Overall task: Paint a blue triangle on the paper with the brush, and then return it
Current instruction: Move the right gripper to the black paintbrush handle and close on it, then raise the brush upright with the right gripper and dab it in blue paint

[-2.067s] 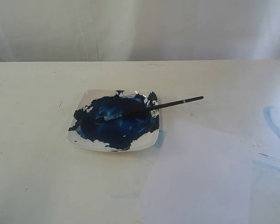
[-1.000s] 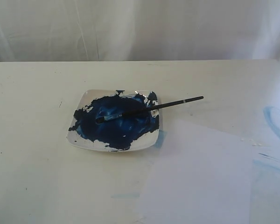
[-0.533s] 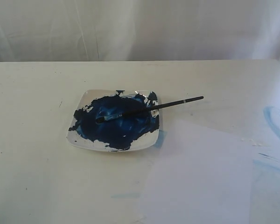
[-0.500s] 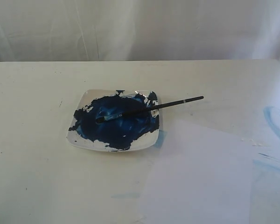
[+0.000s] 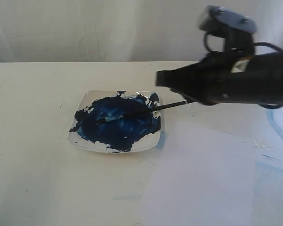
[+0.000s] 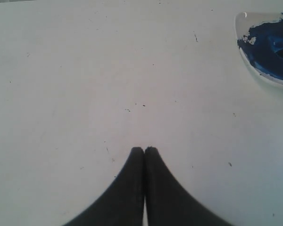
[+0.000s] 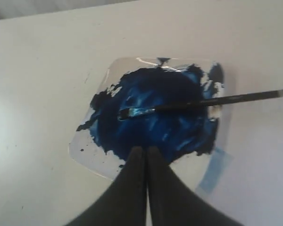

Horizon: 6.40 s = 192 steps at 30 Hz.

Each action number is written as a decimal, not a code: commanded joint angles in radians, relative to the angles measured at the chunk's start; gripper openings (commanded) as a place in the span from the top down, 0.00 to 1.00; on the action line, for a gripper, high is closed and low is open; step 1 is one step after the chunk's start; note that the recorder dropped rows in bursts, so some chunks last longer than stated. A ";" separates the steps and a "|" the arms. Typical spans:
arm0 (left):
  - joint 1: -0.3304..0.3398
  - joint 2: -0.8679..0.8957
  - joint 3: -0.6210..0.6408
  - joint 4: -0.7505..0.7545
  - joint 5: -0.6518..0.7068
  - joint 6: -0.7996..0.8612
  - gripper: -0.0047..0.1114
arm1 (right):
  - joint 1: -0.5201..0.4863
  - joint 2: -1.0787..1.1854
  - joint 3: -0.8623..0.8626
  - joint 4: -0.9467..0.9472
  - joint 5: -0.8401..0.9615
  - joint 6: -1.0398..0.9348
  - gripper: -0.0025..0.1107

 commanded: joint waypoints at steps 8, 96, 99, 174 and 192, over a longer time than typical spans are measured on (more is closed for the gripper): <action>-0.005 -0.005 0.005 -0.002 0.002 -0.003 0.96 | -0.012 0.349 -0.243 -0.006 -0.015 0.282 0.98; -0.005 -0.005 0.005 -0.002 0.002 -0.003 0.96 | -0.142 0.848 -0.392 0.337 -0.309 0.833 0.58; -0.005 -0.005 0.005 -0.002 0.002 -0.003 0.96 | -0.142 0.848 -0.392 0.336 -0.314 0.845 0.67; -0.005 -0.005 0.005 -0.002 0.002 -0.003 0.96 | -0.142 0.717 -0.392 -0.827 -1.018 0.479 0.98; -0.005 -0.005 0.005 -0.002 0.002 -0.003 0.96 | -0.144 0.717 -0.392 -0.825 -0.915 0.532 0.98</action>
